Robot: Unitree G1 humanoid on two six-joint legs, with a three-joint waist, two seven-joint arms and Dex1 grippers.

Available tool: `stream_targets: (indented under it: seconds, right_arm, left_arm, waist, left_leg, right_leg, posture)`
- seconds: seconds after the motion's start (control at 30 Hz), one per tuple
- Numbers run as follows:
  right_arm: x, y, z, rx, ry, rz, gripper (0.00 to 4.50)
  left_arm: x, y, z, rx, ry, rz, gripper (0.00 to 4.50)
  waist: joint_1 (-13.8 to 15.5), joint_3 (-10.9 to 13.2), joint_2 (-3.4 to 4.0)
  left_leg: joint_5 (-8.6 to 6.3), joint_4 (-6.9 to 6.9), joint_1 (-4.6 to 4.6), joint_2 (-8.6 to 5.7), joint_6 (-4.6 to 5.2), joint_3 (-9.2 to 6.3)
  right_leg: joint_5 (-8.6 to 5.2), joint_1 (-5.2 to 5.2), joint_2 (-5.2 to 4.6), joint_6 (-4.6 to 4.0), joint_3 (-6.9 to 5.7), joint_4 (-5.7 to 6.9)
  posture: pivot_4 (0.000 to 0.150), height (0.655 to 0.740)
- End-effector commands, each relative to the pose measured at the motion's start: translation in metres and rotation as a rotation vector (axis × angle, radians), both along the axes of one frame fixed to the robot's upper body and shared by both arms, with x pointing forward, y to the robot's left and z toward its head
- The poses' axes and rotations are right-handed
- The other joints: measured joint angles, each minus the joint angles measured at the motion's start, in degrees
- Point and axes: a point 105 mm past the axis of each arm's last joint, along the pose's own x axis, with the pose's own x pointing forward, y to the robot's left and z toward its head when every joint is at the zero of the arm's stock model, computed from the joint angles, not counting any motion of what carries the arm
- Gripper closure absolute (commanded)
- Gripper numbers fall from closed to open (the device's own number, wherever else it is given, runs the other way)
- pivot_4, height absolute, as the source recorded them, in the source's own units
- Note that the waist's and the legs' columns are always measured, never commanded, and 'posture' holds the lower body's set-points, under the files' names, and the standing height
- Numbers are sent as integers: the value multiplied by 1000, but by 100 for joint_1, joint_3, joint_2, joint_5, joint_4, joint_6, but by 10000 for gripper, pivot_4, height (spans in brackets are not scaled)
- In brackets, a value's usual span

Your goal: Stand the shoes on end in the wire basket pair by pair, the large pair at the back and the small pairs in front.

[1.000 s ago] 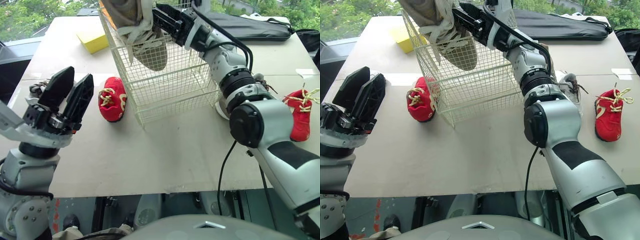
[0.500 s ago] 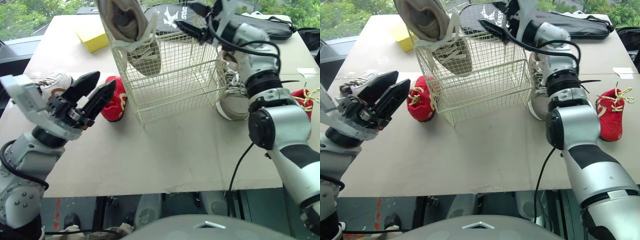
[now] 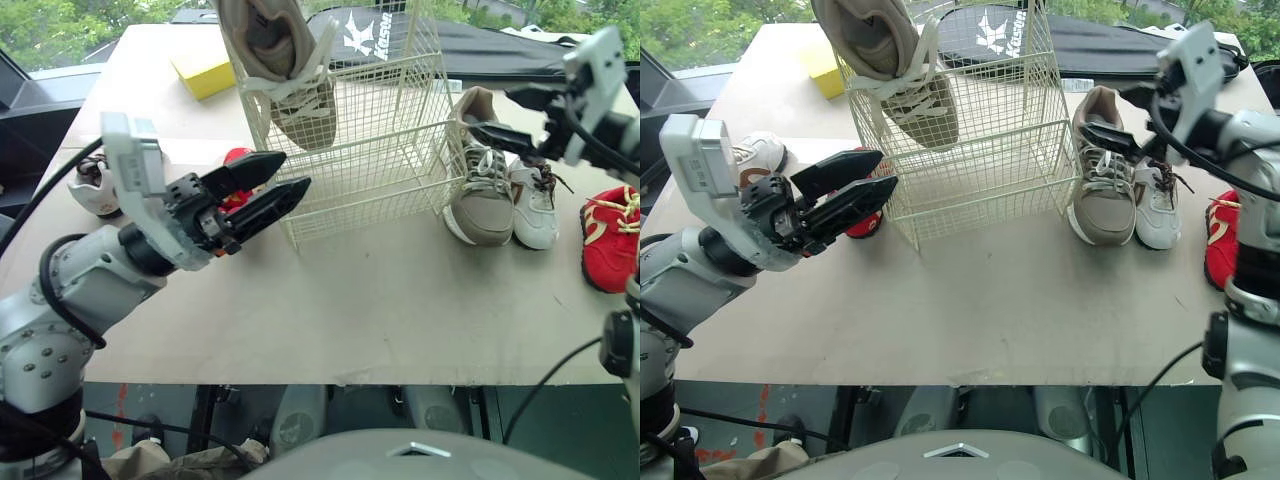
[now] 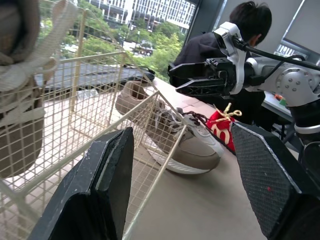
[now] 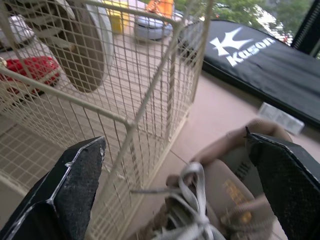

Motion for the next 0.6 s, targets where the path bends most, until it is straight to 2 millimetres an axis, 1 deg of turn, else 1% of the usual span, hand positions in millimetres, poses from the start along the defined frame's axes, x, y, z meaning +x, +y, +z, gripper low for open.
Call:
stream_targets:
  seconds: [0.03,0.13,0.27,0.4,0.47,0.6]
  right_arm:
    - [-11,-11,1,-24,1,-91,501]
    - [-19,-14,-17,-16,70,-135,501]
    - [-31,-12,-46,45,173,-180,501]
    - [-44,-9,-65,64,233,-187,501]
    - [-50,-10,-68,97,249,-207,501]
    - [-65,-16,-62,273,291,-233,501]
  left_arm:
    - [-12,-11,-2,47,18,-114,10968]
    - [-8,-13,-9,139,48,-91,10968]
    - [-7,-19,-7,122,41,-128,10968]
    - [-6,-19,-7,114,45,-131,10968]
    - [-6,-17,-8,106,51,-132,10968]
    - [-6,-16,-8,94,61,-136,10968]
  waist:
    - [-20,0,0]
    - [11,-1,-2]
    - [27,-1,-2]
    - [31,-1,-2]
    - [26,-1,-2]
    - [28,-1,-2]
  left_leg:
    - [-8,-1,5,2,14,14]
    - [-12,-1,9,6,22,14]
    - [-12,4,1,1,22,12]
    - [-1,4,0,2,2,12]
    - [0,4,2,2,1,13]
    - [-2,4,4,3,4,12]
  right_leg:
    - [0,0,6,0,7,4]
    - [0,5,10,0,2,5]
    - [0,7,5,0,0,-3]
    - [0,6,5,1,-1,-4]
    - [0,6,6,1,0,-3]
    - [0,7,9,1,0,2]
  posture:
    - [1500,7400]
    - [1500,7400]
    - [1500,7400]
    - [1500,7400]
    - [1500,7400]
    - [1500,7400]
